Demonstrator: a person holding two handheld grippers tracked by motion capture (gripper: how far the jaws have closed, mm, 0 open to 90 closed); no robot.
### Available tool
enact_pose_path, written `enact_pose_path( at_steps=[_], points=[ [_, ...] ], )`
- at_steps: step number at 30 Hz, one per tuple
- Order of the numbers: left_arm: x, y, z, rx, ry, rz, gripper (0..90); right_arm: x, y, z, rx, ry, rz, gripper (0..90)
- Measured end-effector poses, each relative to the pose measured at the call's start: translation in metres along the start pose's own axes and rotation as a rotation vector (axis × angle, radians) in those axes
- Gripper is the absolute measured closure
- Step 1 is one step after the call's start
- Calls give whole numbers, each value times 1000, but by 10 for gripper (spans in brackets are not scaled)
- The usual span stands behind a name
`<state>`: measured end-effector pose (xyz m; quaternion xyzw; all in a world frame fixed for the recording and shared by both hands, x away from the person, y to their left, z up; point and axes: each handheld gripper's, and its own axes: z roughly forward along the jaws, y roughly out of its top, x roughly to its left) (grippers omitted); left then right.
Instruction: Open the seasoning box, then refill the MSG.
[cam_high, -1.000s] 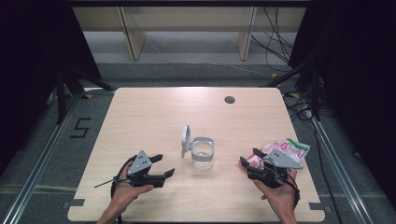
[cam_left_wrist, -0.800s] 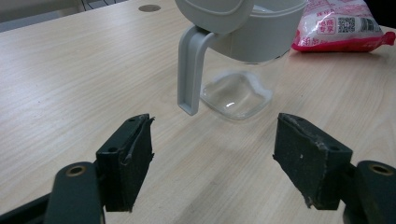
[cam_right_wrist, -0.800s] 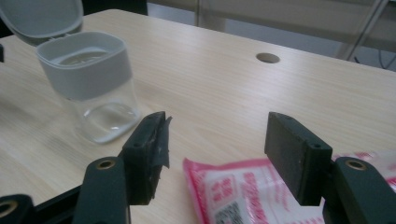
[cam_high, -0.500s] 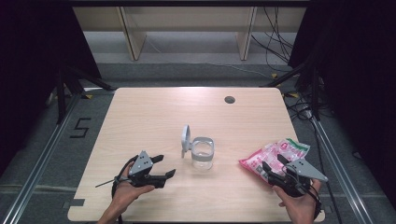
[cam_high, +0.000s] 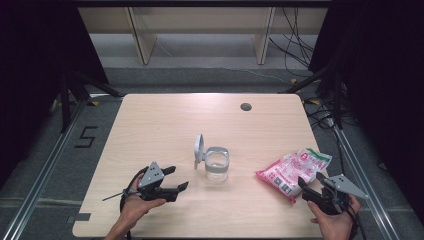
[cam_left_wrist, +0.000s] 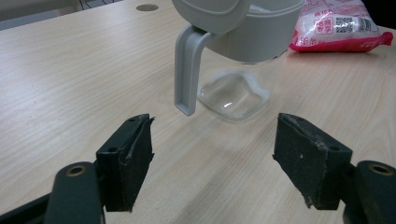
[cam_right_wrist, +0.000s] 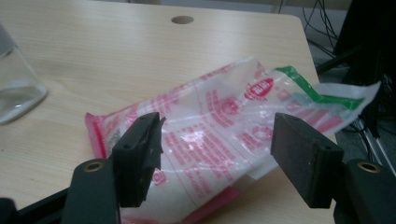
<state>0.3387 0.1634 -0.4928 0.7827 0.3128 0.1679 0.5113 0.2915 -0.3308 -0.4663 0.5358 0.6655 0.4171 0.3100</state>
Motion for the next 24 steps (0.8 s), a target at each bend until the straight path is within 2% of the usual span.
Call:
enact_pose_path(
  at_steps=[1,2,3,4,6,7,8,9,10,12,13,14,15,16,18,20,22,23,24],
  points=[
    [0,0,0,0,0,0,274,0,0,0,0,0,0,340],
    [0,0,0,0,-6,8,274,0,-2,0,4,-7,30,339],
    [0,0,0,0,-6,7,274,-5,-2,1,12,-4,17,339],
    [0,0,0,-1,-2,1,274,-5,-5,0,18,-27,66,334],
    [0,0,1,-1,-1,-2,274,-8,-5,0,33,-27,47,332],
    [0,0,1,0,-1,-1,274,-7,-6,1,34,-14,89,331],
    [0,0,1,0,-1,-2,274,-8,-6,1,41,-19,86,326],
    [0,0,1,-2,-2,-4,274,-11,-7,2,35,-7,52,319],
    [0,0,1,-1,-2,-3,274,-12,-7,4,15,-16,47,315],
    [0,0,1,0,-3,-2,274,-13,-8,4,18,-20,64,291],
    [-1,0,1,0,-4,-3,274,-10,-8,3,31,-23,103,275],
    [-1,0,1,0,-4,-3,274,-15,-10,6,26,-31,52,258],
    [-1,-1,1,1,-4,-1,274,-15,-10,6,26,-31,52,258],
    [-1,-1,1,4,-7,5,274,-12,-10,5,34,-32,92,250],
    [-2,-1,0,2,-7,7,274,-15,-11,7,24,-21,108,214],
    [-1,-1,0,4,-9,8,274,-16,-11,7,31,-30,110,207],
    [-1,-1,0,2,-6,2,274,-17,-11,8,46,-9,141,191],
    [-1,-2,1,0,-9,1,274,-18,-11,9,32,1,136,187],
    [-3,-3,2,6,-6,-2,274,-18,-12,11,29,-17,137,183]
  ],
)
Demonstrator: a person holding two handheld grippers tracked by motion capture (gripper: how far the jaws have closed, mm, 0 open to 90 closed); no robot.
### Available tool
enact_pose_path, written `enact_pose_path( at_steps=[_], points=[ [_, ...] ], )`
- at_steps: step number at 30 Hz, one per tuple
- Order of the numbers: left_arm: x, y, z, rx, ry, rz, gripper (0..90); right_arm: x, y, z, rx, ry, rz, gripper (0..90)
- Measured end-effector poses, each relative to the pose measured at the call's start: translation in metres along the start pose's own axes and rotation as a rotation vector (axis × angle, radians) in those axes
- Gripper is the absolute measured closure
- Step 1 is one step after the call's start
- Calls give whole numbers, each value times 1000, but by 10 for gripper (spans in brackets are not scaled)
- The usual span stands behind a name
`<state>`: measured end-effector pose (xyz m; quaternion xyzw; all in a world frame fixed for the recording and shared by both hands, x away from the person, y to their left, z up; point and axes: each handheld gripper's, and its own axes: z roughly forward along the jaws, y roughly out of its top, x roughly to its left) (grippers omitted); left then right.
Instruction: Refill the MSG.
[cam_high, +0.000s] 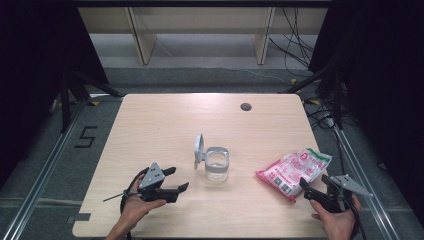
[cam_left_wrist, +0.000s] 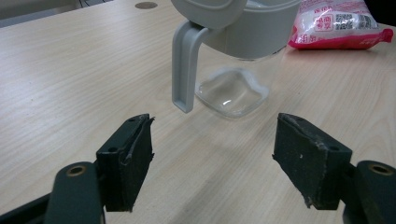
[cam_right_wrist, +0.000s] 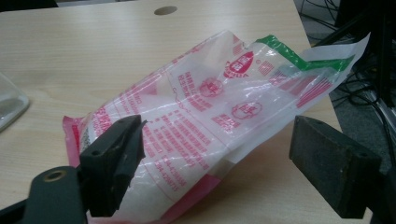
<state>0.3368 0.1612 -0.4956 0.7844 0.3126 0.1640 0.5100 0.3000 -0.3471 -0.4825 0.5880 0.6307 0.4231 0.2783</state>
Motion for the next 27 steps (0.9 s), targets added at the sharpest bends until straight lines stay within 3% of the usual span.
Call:
enact_pose_path(
  at_steps=[1,2,4,5,7,8,9,10,12,13,14,15,16,17,20,21,22,25,27],
  points=[
    [-1,0,1,0,-5,6,274,0,0,0,9,6,13,183],
    [-2,-1,2,2,-11,12,274,-3,0,1,-6,2,-22,179],
    [-3,0,3,9,-21,17,274,-1,-1,1,21,11,39,177],
    [-4,0,2,9,-14,12,274,-3,0,1,26,-4,30,176],
    [-4,-1,3,7,-13,10,274,-4,0,6,7,14,25,175],
    [-4,-1,3,7,-12,14,274,-4,0,6,25,10,33,175],
    [-4,-1,4,8,-19,10,274,-7,1,10,30,3,-15,174],
    [-4,-2,4,12,-20,17,274,-6,1,13,26,22,1,172],
    [-5,-2,4,17,-15,18,274,-3,2,17,41,2,19,157],
    [-6,-2,5,18,-16,21,274,-7,2,20,28,11,-21,159],
    [-6,-2,5,16,-27,23,274,-4,3,20,34,0,20,162],
    [-6,-2,6,19,-27,24,274,-7,4,22,25,0,-14,163],
    [-6,-2,6,13,-27,21,274,-4,3,22,33,-4,34,164],
    [-6,-2,6,15,-26,20,274,-5,4,23,48,-12,26,166],
    [-7,-3,6,15,-27,15,274,-10,3,28,74,-5,63,198],
    [-6,-3,6,13,-27,21,274,-15,3,30,71,2,32,202],
    [-7,-3,6,13,-29,18,274,-14,4,32,86,0,80,209],
    [-6,-3,6,14,-28,19,274,-16,3,38,59,3,99,220],
    [-6,-2,6,15,-24,21,274,-19,3,40,98,8,114,222]
  ],
)
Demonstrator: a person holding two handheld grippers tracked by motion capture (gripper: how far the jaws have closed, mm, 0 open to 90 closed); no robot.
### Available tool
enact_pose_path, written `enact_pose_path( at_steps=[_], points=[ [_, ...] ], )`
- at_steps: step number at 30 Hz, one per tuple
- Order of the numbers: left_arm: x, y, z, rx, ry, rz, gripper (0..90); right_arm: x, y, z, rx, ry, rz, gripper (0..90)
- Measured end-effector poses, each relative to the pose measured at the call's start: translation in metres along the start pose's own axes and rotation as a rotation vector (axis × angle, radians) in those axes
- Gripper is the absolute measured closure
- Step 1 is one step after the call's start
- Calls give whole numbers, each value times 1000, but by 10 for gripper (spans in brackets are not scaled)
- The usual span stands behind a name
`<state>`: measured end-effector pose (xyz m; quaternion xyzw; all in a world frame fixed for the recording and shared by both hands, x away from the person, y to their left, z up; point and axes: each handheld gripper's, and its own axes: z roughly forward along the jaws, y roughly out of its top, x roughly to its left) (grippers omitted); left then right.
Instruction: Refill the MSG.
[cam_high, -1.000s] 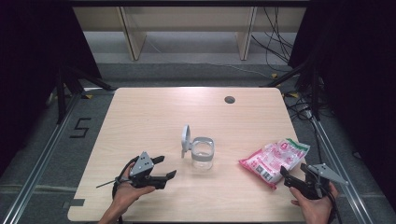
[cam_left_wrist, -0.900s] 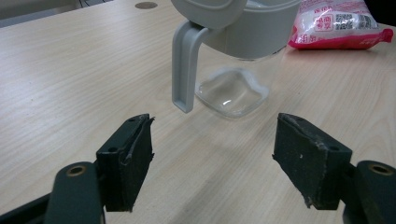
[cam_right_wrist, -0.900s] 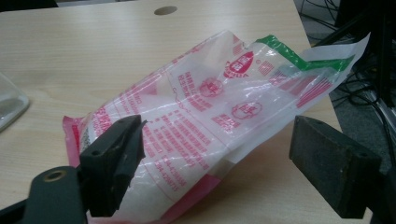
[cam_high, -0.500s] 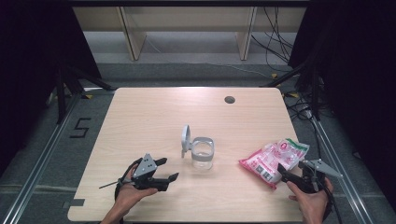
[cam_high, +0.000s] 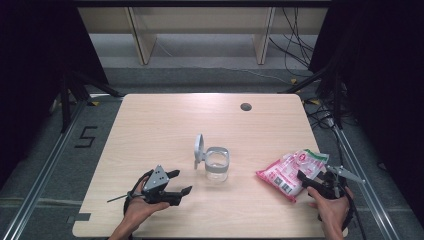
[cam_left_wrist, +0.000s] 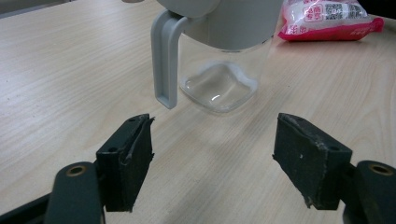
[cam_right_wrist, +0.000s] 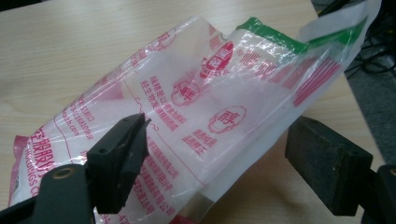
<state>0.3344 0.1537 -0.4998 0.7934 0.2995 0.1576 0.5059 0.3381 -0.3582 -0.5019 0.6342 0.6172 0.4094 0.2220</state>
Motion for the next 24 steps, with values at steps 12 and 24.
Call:
enact_pose_path(
  at_steps=[12,24],
  points=[
    [0,-1,1,0,-4,-2,274,-6,3,16,20,96,27,301],
    [1,-1,0,5,3,-5,274,-6,5,24,12,88,83,519]
  ],
)
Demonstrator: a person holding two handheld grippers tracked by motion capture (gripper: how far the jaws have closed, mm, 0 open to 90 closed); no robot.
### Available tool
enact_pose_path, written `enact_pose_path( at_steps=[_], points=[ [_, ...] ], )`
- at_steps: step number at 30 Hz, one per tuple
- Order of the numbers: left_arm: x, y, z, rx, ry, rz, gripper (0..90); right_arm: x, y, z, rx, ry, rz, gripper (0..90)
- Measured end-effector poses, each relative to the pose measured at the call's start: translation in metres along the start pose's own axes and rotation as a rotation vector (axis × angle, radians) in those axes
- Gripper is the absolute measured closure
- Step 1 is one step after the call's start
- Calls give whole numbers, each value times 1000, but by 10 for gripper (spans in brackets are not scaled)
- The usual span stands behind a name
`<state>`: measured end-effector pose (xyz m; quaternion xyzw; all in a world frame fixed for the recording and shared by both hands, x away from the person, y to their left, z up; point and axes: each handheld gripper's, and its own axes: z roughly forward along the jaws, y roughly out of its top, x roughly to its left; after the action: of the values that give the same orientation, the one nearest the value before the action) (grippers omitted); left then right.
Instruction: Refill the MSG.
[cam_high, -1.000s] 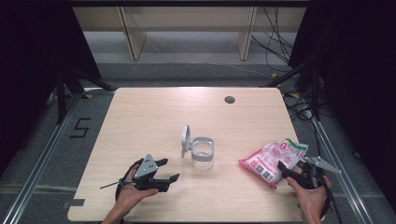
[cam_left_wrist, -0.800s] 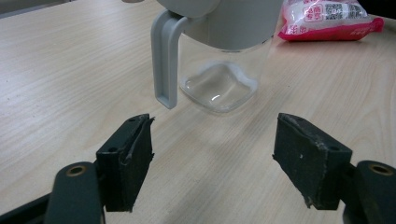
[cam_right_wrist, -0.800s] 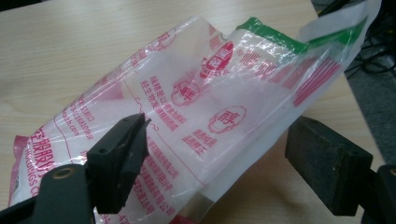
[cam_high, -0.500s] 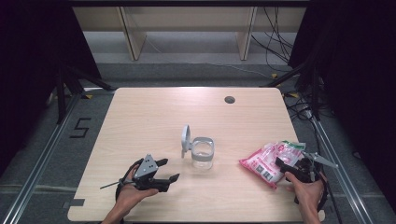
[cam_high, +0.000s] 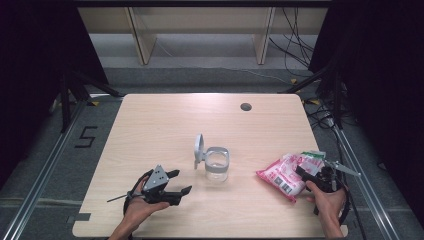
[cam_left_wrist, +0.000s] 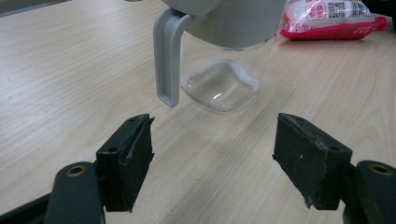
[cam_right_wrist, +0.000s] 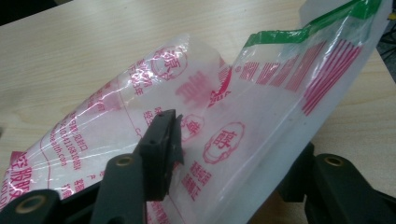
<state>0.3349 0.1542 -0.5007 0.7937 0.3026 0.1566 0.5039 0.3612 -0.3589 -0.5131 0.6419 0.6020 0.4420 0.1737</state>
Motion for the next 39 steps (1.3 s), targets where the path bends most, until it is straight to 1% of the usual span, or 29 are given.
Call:
enact_pose_path(
  at_steps=[1,2,3,6,7,8,9,10,11,12,13,14,18,19,22,23,24,27,28,29,30,31,32,33,34,35,37,38,39],
  points=[
    [1,0,0,-5,-6,2,274,-1,0,1,12,-42,-40,552],
    [1,0,0,-5,-6,2,274,-1,0,1,12,-42,-40,552],
    [1,0,0,-6,3,3,274,-2,1,3,-4,-16,-36,594],
    [1,0,0,-9,-3,0,275,-3,1,5,-14,-16,-39,636],
    [1,0,0,-7,-4,2,275,-3,2,3,0,-16,-44,686],
    [1,0,0,-5,-4,3,275,-3,2,3,0,-16,-44,686],
    [0,0,0,-4,-5,-2,274,-5,4,3,21,-29,-72,726],
    [0,0,0,-4,-5,-2,275,-5,4,3,21,-29,-72,726],
    [1,0,0,-6,-4,3,275,-3,3,3,23,-32,-42,740],
    [1,0,0,-8,-4,3,275,-3,4,4,22,-17,-33,756],
    [1,0,0,-6,-3,1,275,-8,5,5,14,-10,-95,774],
    [0,0,0,-5,-4,-2,275,-4,5,4,24,-18,-43,797],
    [-1,0,1,-8,-9,0,275,-3,6,6,-5,8,-57,838],
    [-1,-1,2,1,-8,3,275,-5,8,6,-13,33,-113,871],
    [-2,-1,2,-1,-9,2,274,-2,7,5,-18,30,-98,878],
    [-1,-1,1,-1,-2,3,275,-2,9,4,-19,23,-121,883],
    [-1,-1,1,-1,-2,3,275,-2,9,4,-19,23,-121,883],
    [-2,-1,1,-2,-4,5,275,1,12,1,-47,31,-160,888],
    [-1,-1,2,-2,-12,10,275,-1,15,0,-45,31,-216,889],
    [-2,-1,2,-2,-11,0,275,5,15,-1,-83,48,-203,890],
    [-3,-1,3,-5,-13,-4,275,5,15,-1,-83,48,-203,890],
    [-3,-1,2,2,-12,6,275,10,15,-4,-73,43,-165,891],
    [-3,-1,3,-1,-16,1,275,11,18,-7,-75,69,-199,891],
    [-3,-1,3,0,-16,5,275,15,19,-8,-98,66,-201,891],
    [-3,-1,3,0,-16,6,274,16,20,-9,-124,93,-217,891],
    [-5,-1,4,-4,-15,1,275,22,22,-13,-140,99,-242,892],
    [-4,-1,3,4,-16,12,274,24,23,-15,-138,99,-256,892],
    [-4,-1,3,3,-15,11,275,29,25,-18,-148,116,-261,898],
    [-3,-1,3,13,-9,20,275,32,27,-21,-156,119,-289,900]
  ],
)
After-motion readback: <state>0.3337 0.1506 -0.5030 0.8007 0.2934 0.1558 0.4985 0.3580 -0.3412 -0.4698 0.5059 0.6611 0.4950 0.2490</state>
